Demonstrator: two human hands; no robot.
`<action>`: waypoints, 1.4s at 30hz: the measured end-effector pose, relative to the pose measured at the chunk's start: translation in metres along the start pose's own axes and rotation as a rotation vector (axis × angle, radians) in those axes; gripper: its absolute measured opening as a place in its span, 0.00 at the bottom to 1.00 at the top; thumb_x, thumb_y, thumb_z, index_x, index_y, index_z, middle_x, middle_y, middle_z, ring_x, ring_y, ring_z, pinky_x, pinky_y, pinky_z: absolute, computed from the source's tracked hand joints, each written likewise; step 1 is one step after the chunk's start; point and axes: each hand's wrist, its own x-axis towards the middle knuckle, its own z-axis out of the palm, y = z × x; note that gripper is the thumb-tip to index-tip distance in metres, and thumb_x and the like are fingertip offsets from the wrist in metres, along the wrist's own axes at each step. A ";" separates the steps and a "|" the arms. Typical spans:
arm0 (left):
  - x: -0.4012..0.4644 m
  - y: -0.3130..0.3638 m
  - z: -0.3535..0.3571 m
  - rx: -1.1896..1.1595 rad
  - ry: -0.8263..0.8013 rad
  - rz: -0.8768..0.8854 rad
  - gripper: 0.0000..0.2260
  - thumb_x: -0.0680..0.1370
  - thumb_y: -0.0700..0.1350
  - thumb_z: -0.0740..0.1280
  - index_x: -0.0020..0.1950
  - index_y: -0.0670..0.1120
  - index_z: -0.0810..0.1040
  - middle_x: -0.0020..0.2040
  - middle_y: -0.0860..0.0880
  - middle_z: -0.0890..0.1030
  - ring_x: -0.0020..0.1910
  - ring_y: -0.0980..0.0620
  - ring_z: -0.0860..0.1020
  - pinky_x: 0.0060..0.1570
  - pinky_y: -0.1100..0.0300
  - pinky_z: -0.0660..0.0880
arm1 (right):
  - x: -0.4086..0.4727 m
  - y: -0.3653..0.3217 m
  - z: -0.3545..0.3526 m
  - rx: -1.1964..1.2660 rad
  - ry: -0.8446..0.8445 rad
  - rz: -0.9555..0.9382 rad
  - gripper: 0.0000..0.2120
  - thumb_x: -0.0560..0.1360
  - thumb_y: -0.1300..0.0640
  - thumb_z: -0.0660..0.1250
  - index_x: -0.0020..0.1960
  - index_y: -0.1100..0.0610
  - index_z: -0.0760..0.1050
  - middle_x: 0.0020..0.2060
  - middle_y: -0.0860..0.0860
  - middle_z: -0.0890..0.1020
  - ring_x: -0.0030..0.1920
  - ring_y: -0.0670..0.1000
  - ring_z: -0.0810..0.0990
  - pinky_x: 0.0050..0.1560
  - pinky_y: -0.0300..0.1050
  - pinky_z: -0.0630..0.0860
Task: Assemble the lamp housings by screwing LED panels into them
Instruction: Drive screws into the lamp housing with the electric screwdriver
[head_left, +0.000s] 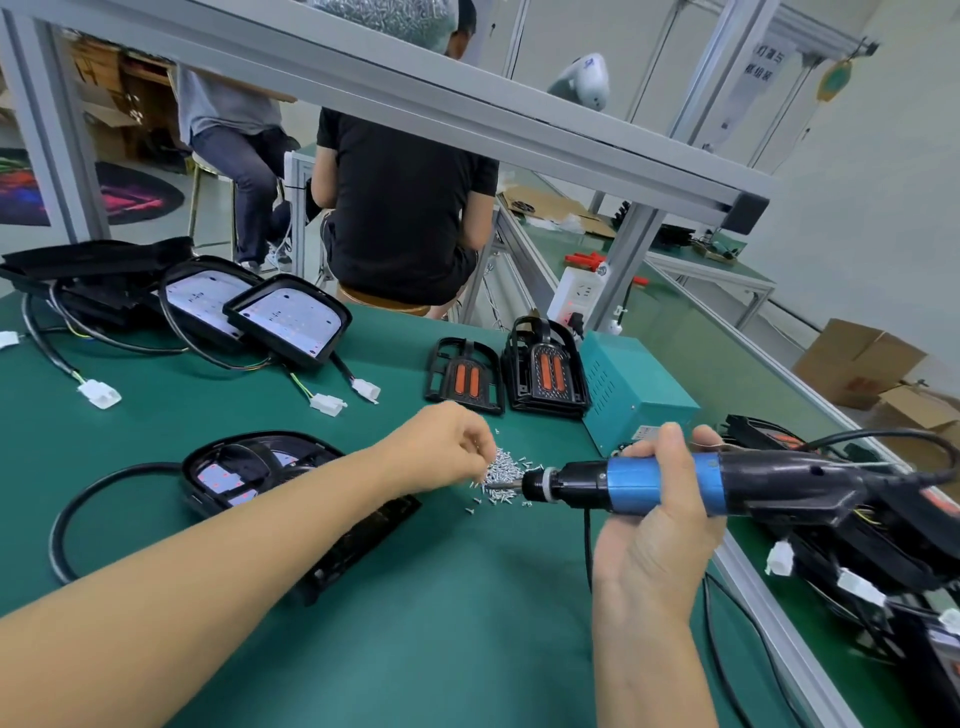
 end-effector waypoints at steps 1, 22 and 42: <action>-0.004 0.001 -0.003 -0.221 -0.008 -0.039 0.07 0.73 0.35 0.67 0.45 0.46 0.82 0.34 0.50 0.82 0.29 0.56 0.75 0.31 0.68 0.72 | 0.000 -0.001 0.003 0.031 -0.006 -0.002 0.08 0.80 0.59 0.62 0.58 0.55 0.66 0.42 0.56 0.72 0.39 0.51 0.72 0.47 0.43 0.72; -0.047 0.007 -0.023 -1.087 -0.122 -0.124 0.04 0.66 0.38 0.71 0.39 0.43 0.85 0.36 0.45 0.82 0.32 0.54 0.78 0.33 0.64 0.78 | -0.029 -0.037 0.037 0.260 -0.235 -0.170 0.14 0.64 0.62 0.72 0.45 0.50 0.73 0.33 0.45 0.75 0.33 0.44 0.76 0.43 0.38 0.77; -0.019 -0.004 -0.015 0.268 -0.007 -0.046 0.05 0.72 0.38 0.70 0.41 0.46 0.84 0.31 0.57 0.77 0.30 0.61 0.73 0.37 0.67 0.69 | -0.031 -0.023 0.035 0.246 -0.226 -0.161 0.11 0.73 0.66 0.67 0.43 0.50 0.73 0.32 0.45 0.75 0.33 0.44 0.75 0.46 0.38 0.75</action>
